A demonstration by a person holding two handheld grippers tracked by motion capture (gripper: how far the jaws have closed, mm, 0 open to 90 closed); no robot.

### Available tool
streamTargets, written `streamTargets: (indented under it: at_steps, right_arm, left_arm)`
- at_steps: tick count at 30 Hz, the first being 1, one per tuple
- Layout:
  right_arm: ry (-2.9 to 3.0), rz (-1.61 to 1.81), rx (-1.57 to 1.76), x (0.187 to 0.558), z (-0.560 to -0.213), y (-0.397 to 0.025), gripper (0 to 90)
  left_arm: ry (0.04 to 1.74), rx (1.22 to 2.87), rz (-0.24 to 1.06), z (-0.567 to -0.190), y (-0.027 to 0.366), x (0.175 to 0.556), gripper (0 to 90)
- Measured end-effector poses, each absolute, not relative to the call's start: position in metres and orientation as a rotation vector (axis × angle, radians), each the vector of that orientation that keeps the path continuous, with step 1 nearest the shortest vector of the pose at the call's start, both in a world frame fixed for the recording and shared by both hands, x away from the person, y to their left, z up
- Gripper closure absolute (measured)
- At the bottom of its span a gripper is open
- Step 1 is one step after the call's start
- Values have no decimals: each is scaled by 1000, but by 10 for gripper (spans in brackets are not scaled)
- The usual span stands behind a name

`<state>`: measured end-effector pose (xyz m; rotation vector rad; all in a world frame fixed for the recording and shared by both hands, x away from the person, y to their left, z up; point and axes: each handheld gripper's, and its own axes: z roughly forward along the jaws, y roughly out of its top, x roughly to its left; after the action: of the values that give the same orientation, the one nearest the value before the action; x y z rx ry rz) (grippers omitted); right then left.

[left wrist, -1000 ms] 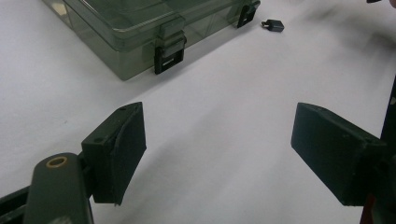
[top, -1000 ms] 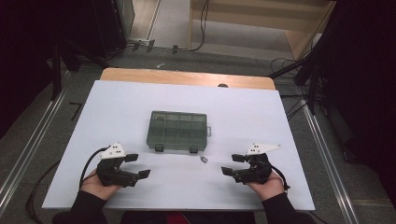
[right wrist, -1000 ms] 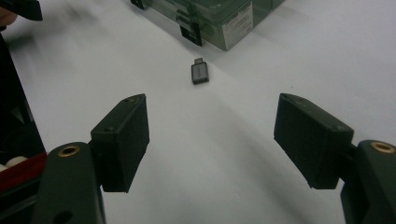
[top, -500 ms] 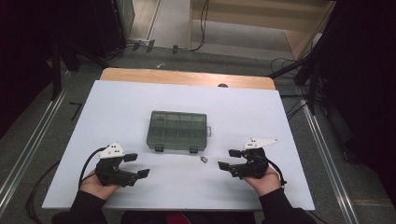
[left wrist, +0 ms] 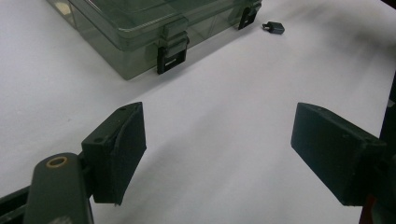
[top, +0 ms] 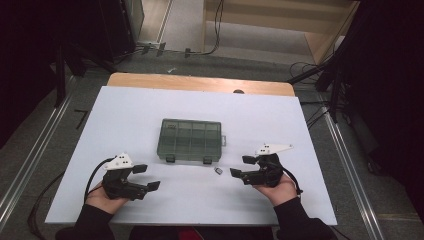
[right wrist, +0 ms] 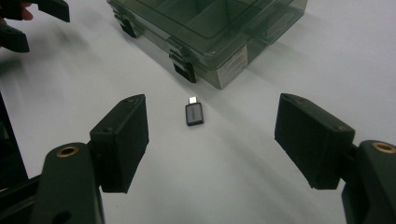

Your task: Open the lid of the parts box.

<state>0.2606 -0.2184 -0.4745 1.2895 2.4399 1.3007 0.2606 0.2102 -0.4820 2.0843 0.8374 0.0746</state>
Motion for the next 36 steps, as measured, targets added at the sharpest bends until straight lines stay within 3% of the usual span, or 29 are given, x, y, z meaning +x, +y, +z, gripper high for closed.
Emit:
streamTargets:
  at_steps: [32,36]
  right_arm:
    - [2469,1269,1268,288,-472,-199,262]
    - [2478,1269,1259,291,-474,-195,311]
  left_arm:
    - [827,2098,69,-484,208,261,185]
    - [828,2097,71,-484,209,261,185]
